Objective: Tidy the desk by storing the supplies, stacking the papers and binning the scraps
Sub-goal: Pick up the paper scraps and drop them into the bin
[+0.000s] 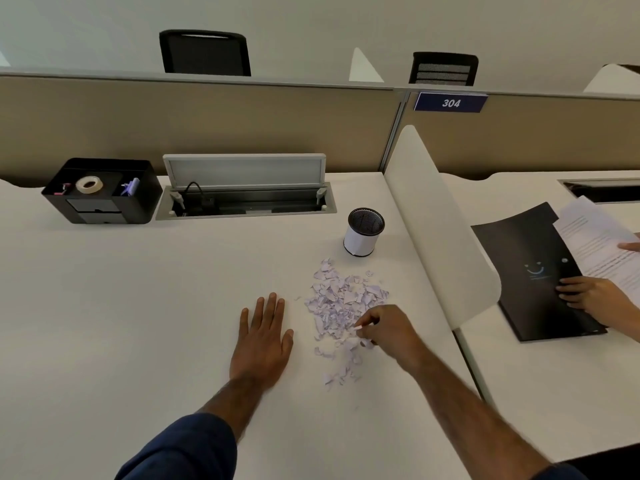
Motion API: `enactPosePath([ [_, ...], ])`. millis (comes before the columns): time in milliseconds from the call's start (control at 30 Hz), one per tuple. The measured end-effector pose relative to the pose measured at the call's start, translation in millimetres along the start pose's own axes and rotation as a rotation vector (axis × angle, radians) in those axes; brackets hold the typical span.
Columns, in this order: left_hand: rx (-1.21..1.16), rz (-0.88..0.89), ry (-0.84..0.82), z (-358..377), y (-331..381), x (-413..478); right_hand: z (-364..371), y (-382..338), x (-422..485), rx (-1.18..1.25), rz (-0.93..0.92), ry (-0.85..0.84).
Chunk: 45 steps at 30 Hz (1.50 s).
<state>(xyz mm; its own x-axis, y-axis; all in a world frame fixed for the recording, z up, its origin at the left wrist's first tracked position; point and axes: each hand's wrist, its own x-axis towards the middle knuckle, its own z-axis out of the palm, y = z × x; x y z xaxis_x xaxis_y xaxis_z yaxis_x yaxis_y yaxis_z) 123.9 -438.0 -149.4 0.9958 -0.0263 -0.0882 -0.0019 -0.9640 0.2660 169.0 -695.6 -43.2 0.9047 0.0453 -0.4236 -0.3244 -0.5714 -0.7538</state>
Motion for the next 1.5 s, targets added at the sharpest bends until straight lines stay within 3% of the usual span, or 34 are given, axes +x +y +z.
enactPosePath([
  [200, 0.007, 0.007, 0.022, 2.4, -1.2, 0.2, -56.3, -52.2, 28.9, 0.278, 0.000, -0.009],
  [433, -0.012, 0.004, 0.044, 5.1, -2.0, 1.9, -96.6, -113.5, 113.3, 0.320, -0.087, 0.193],
  [533, 0.005, 0.001, 0.046, 8.0, -3.1, 3.2, -92.7, -122.8, 151.1, 0.219, -0.092, 0.254],
  [667, 0.024, 0.004, 0.040, 10.4, -4.5, 4.2, -78.1, -123.7, 182.6, -0.195, -0.134, 0.303],
  [767, 0.030, -0.001, 0.032, 10.5, -4.4, 3.7, -65.9, -118.7, 191.5, -0.376, -0.122, 0.311],
  [967, 0.020, -0.006, 0.037, 7.1, -2.4, 4.1, -56.1, -121.0, 197.1, -0.508, -0.144, 0.280],
  [1333, 0.020, -0.015, 0.008, 3.3, -1.5, 2.8, -60.1, -124.4, 169.3, -0.512, -0.291, 0.459],
  [1400, 0.016, -0.011, 0.002, 1.8, -0.7, 2.8, -45.7, -124.2, 155.4, -0.460, -0.412, 0.394],
  [1500, 0.005, -0.016, -0.003, -1.6, 0.8, 2.2, -14.0, -107.1, 134.9, -0.495, -0.472, 0.142],
])
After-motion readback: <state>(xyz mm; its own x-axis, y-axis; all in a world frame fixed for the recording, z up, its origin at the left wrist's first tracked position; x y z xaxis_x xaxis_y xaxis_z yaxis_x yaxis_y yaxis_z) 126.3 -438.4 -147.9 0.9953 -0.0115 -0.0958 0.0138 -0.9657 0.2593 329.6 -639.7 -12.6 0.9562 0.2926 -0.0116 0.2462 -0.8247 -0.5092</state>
